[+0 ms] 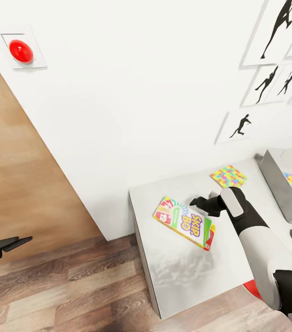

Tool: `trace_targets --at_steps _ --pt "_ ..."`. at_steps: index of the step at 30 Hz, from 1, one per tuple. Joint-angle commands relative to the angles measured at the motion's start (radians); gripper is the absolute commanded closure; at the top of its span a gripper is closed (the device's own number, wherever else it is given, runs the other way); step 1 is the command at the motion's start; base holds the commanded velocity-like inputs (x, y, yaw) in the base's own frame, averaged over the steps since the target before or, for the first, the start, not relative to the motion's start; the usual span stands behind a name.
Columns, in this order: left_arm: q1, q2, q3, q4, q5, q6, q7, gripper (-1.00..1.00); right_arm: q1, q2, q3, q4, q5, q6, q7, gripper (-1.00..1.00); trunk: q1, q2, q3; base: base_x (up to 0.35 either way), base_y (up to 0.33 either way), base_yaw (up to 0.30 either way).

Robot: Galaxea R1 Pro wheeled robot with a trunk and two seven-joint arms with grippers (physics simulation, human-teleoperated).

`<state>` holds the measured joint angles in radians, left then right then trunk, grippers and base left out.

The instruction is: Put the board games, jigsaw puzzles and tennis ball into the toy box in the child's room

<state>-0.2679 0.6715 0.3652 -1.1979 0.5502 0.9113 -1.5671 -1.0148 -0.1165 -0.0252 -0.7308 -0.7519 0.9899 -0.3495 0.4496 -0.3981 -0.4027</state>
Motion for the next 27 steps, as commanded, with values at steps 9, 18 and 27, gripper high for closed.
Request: trace_targets --at_steps 9,18,27 --pt "-0.001 0.000 0.003 0.000 0.000 0.011 -0.004 -1.00 -0.001 0.001 -0.001 -0.001 -0.010 0.003 -0.010 -1.00 0.000 -0.002 -0.012 -0.089 0.073 0.000" --pt "-0.001 0.000 0.004 0.000 0.000 0.011 -0.004 -1.00 -0.001 0.004 -0.001 -0.001 -0.010 0.003 -0.009 -1.00 0.000 -0.002 -0.013 -0.014 0.014 0.000" --pt "-0.001 0.000 0.005 0.000 0.001 0.011 -0.004 -1.00 -0.001 0.004 -0.001 -0.002 -0.010 0.003 -0.009 -1.00 0.000 -0.002 -0.013 -0.062 0.060 0.000"
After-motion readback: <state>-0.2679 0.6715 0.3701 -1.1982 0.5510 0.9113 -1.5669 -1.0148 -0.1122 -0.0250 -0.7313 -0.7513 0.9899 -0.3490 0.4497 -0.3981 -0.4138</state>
